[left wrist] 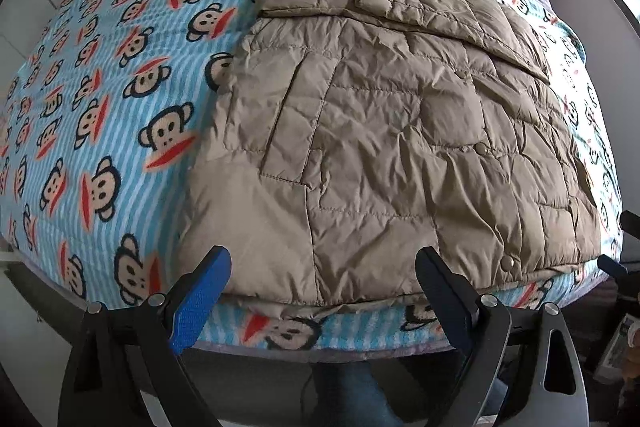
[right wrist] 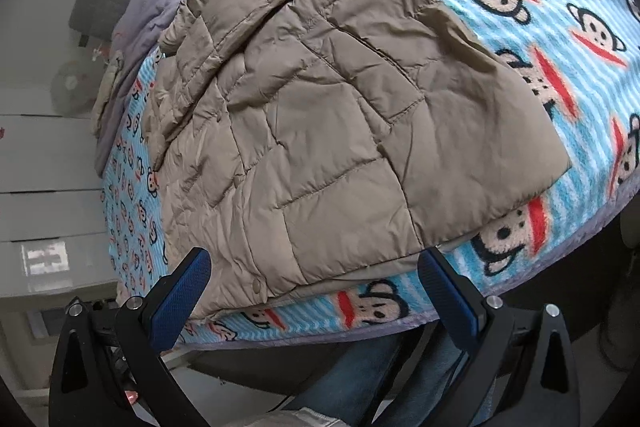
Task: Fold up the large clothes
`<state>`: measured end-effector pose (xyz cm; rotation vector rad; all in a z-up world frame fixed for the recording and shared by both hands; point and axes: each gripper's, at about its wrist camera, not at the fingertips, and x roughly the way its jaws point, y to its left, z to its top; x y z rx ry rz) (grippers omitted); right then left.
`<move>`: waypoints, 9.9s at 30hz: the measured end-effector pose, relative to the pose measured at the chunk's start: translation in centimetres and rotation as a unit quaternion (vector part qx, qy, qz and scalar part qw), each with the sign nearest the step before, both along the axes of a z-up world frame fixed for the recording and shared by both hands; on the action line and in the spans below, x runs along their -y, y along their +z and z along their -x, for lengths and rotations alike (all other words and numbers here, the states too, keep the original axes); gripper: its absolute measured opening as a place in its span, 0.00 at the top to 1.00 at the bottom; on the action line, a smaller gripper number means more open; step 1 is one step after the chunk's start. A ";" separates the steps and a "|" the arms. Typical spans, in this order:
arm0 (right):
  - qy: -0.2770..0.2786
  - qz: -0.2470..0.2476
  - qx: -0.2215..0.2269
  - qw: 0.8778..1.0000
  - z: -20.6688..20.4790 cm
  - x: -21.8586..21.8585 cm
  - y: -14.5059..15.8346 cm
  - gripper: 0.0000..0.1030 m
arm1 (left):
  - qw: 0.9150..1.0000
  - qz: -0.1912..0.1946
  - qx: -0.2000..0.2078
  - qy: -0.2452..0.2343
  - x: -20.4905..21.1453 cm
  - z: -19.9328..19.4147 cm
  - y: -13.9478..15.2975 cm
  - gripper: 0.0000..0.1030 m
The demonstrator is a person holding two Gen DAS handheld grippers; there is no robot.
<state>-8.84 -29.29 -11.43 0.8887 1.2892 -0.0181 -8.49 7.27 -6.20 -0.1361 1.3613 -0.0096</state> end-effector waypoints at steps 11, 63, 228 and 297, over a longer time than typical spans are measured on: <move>-0.035 -0.076 -0.036 0.996 1.9 3.9 -3.5 0.00 | 0.983 0.128 -0.054 0.121 -2.7 2.8 -3.7 0.09; 0.039 -0.058 0.186 0.980 -24.2 6.5 8.9 0.92 | 0.965 0.174 0.180 0.083 -3.2 -22.1 8.8 0.82; -0.134 -0.274 0.129 0.944 -21.4 7.0 -7.0 0.78 | 0.905 0.372 0.135 0.155 -9.5 -22.0 -4.6 0.86; 0.183 0.159 0.067 0.968 -23.8 -13.7 -3.3 0.95 | 0.947 0.309 -0.085 -0.031 -12.5 -20.3 -13.3 0.00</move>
